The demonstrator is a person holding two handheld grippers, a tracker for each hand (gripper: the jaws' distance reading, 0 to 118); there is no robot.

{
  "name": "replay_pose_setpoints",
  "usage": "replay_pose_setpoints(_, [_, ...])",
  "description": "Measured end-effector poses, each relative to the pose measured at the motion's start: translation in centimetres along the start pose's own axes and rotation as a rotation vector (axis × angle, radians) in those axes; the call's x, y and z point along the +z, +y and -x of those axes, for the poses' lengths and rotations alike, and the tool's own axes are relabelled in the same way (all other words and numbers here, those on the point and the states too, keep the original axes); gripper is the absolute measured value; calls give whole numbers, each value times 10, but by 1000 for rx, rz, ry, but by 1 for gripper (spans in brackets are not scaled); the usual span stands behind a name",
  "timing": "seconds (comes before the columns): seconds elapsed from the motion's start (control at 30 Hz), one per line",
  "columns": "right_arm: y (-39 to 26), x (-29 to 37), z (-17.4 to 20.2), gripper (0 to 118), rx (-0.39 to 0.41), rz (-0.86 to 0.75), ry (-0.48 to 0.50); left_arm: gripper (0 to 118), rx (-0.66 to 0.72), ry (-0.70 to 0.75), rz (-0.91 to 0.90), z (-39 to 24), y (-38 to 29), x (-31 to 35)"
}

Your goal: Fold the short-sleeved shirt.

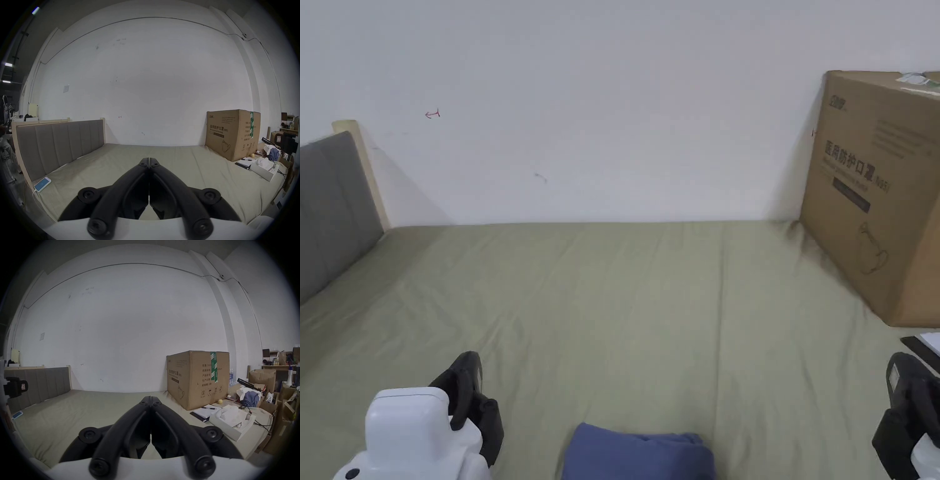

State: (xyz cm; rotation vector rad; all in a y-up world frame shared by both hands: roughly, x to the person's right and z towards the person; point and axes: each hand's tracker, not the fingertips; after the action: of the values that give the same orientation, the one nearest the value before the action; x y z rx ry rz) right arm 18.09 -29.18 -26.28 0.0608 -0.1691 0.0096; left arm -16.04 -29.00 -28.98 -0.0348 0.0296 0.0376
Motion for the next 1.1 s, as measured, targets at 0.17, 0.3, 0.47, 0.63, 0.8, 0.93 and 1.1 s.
replay_pose_setpoints(0.17, [10,0,-4,0,-41,-9,-34,0,21,36,12,4,1,-2])
replay_pose_setpoints(0.3, [22,-25,1,0,-67,55,169,0,98,30,-26,17,19,0])
replay_pose_setpoints(0.47, [-36,-124,48,0,34,813,629,0,235,-122,213,38,21,-22])
replay_pose_setpoints(0.63, [-146,-163,92,0,186,1147,597,0,372,-180,440,62,-18,-45])
replay_pose_setpoints(0.8, [-191,-176,105,0,199,1230,531,0,399,-196,609,86,-56,-75])
replay_pose_setpoints(0.93, [-191,-181,106,0,188,1248,526,66,599,-462,870,111,-96,-133])
replay_pose_setpoints(1.1, [-192,-177,102,0,188,1236,544,118,828,-692,1102,110,-172,-203])
